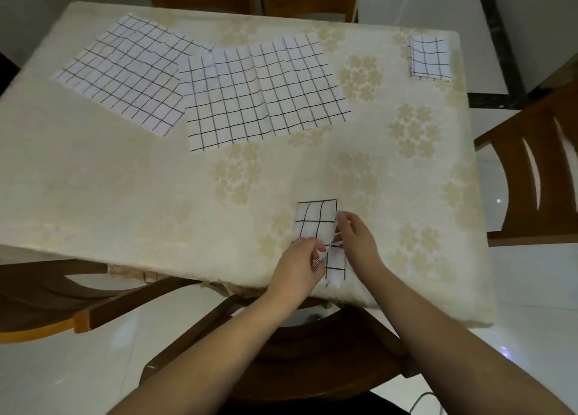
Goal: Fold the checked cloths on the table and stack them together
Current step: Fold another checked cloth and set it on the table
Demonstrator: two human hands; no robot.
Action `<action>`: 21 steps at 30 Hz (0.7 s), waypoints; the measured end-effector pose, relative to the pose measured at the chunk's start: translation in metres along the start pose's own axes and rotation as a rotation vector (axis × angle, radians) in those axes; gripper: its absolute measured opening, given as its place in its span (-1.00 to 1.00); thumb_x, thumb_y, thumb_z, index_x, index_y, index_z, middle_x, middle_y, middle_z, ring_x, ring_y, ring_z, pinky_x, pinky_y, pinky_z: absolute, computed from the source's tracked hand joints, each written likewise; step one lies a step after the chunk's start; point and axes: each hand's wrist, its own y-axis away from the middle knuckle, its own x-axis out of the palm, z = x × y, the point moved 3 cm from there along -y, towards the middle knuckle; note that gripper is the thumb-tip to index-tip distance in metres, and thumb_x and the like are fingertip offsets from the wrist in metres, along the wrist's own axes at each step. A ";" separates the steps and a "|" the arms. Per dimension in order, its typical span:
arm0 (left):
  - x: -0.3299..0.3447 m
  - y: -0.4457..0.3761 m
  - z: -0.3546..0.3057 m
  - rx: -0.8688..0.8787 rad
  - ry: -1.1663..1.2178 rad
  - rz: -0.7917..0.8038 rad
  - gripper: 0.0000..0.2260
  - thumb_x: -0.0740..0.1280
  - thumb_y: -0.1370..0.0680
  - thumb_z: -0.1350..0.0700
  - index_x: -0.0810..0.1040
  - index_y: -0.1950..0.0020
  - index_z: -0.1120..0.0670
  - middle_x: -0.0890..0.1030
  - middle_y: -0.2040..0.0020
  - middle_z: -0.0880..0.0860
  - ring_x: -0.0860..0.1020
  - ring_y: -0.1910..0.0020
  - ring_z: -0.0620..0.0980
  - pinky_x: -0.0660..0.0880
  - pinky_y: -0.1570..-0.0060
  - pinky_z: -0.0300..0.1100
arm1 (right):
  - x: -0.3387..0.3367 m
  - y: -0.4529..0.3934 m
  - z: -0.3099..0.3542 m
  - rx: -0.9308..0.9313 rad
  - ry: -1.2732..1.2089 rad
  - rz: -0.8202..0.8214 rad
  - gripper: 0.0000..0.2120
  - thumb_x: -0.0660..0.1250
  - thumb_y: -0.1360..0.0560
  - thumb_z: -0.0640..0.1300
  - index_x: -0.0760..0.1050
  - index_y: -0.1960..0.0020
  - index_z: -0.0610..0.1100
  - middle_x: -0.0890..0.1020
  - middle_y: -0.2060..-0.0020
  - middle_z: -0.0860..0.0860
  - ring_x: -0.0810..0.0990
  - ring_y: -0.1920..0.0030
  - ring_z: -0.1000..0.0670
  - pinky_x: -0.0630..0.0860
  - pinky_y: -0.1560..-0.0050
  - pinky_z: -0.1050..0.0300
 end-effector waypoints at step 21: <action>0.045 0.002 0.084 0.276 -0.712 0.106 -0.42 0.00 -0.65 -0.21 0.15 -0.59 0.07 0.13 -0.60 0.06 0.08 -0.58 0.02 0.04 -0.48 0.02 | -0.013 -0.018 -0.023 -0.130 0.523 -0.213 -0.56 0.34 -0.52 -0.04 0.37 -0.36 -0.09 0.55 -0.08 -0.07 0.56 -0.02 -0.09 0.48 0.02 0.02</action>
